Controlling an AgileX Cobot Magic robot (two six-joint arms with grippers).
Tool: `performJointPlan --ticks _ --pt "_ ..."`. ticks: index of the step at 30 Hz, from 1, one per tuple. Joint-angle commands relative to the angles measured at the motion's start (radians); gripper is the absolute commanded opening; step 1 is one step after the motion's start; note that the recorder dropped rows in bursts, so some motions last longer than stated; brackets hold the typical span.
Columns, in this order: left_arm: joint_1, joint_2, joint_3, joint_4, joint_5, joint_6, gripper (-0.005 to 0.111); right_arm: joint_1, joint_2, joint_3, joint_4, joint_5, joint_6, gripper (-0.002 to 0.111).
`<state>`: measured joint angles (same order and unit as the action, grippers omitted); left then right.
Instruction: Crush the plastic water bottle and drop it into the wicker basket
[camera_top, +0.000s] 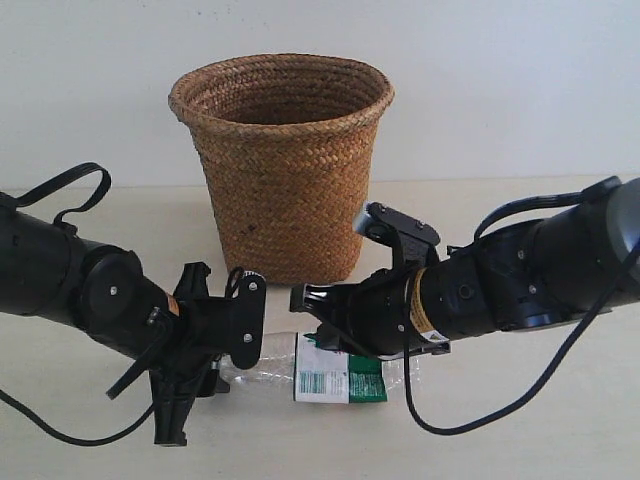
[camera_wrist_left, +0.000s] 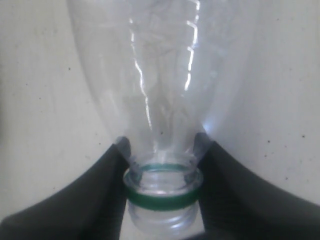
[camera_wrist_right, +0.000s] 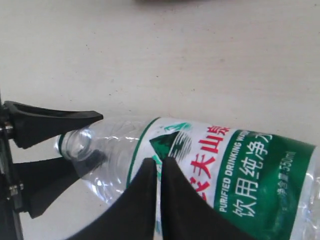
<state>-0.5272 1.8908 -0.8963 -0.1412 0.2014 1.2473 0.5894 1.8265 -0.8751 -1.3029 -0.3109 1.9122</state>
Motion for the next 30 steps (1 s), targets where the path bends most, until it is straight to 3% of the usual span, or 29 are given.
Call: performJointPlan --ticks 1,17,30 --pt "-0.007 -0.006 -0.005 -0.008 0.008 0.0 0.004 -0.001 0.059 -0.004 -0.011 0.005 -0.005 0.0" --pt "-0.007 -0.006 -0.005 -0.008 0.006 0.0 0.004 -0.001 0.228 -0.004 -0.009 -0.006 0.015 0.0" --pt "-0.007 -0.006 -0.005 -0.008 -0.01 0.0 0.004 -0.001 0.231 -0.004 -0.011 -0.007 0.017 0.0"
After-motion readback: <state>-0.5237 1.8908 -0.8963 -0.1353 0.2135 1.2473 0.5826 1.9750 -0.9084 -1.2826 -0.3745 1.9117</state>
